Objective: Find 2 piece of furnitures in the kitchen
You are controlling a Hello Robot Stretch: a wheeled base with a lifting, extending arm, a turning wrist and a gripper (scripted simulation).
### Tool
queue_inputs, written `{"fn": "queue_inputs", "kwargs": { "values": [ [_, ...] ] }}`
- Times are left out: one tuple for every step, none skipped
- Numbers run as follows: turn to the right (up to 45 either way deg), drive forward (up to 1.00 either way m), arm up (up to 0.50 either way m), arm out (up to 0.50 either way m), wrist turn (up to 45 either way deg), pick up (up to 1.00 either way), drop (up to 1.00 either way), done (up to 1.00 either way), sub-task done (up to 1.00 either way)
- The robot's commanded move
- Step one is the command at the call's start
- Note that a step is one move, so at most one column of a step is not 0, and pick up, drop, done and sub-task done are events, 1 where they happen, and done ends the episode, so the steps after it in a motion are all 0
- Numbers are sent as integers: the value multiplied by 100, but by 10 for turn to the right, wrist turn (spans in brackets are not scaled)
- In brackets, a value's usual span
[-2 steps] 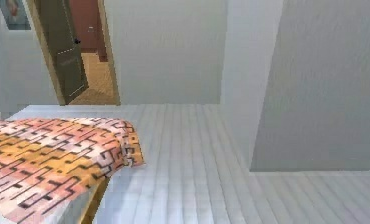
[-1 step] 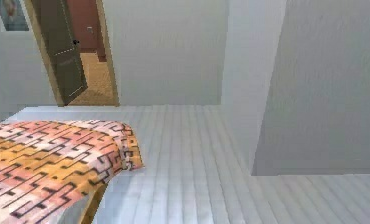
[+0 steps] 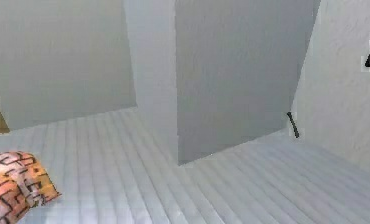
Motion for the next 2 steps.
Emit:
{"fn": "queue_inputs", "kwargs": {
  "values": [
    [30, 0, 0, 0, 0, 0, 0, 0, 0],
    [0, 25, 0, 0, 0, 0, 0, 0, 0]
  ]
}}
